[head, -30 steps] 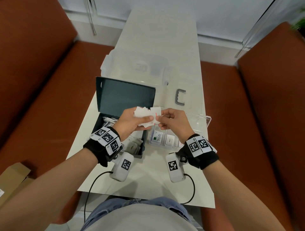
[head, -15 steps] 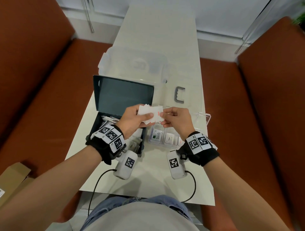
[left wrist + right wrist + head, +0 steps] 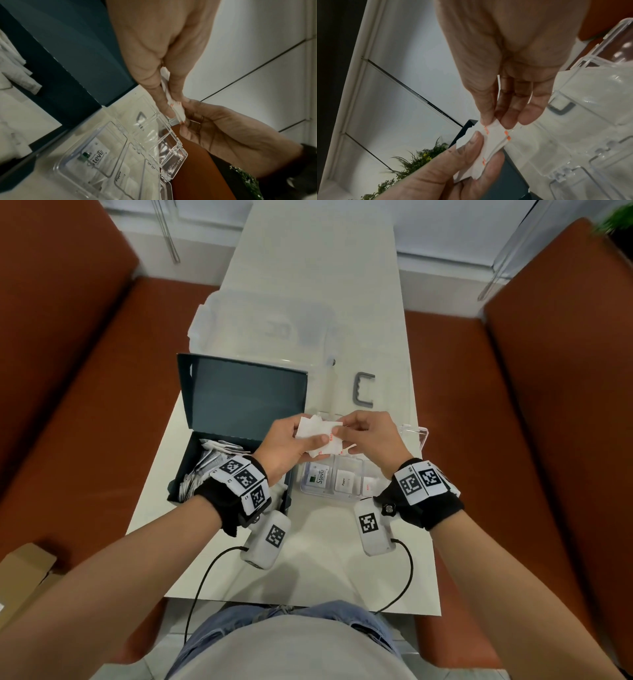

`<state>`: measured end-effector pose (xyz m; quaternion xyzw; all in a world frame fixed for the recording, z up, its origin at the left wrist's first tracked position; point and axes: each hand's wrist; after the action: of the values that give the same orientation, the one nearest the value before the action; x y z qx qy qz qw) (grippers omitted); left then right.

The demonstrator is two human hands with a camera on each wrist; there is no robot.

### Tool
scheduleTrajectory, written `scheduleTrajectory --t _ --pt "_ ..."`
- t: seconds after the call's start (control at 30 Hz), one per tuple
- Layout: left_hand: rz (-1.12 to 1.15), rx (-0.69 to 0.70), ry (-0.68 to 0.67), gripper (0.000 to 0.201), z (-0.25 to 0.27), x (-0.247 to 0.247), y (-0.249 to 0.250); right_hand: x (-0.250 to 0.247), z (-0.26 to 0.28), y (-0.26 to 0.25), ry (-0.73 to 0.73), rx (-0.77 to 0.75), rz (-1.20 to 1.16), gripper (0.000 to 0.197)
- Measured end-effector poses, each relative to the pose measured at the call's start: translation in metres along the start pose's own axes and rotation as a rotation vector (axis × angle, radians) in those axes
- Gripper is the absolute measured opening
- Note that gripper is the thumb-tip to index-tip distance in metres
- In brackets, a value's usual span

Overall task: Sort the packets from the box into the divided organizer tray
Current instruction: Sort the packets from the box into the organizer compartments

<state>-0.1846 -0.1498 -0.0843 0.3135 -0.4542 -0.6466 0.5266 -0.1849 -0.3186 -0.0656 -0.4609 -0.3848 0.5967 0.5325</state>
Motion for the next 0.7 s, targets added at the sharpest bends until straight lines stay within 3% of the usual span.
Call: scheduleTrajectory --t 0.2,0.33,0.5,0.7 --pt "0.007 -0.034 -0.015 0.028 -0.005 0.016 -0.002 -0.039 -0.002 0.012 0.105 0.073 -0.018 0.009" --pt "-0.012 -0.056 -0.021 0.033 -0.006 0.022 -0.006 -0.068 0.000 0.041 0.225 0.139 0.176 0.010" --pt "-0.021 -0.088 -0.002 0.038 -0.004 0.032 -0.008 -0.063 0.004 0.079 0.140 0.217 0.422 0.019" --pt "-0.036 -0.097 0.010 0.037 -0.001 0.036 -0.011 -0.047 -0.002 0.093 0.136 0.314 0.614 0.021"
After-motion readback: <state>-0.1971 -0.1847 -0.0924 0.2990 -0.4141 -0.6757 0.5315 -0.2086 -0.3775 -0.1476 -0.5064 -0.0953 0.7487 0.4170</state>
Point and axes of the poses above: each hand's wrist, its own z-axis away from the middle knuckle, its own x-axis out of the palm, y = z × x, and after that the axes turned 11 degrees about -z, right-handed
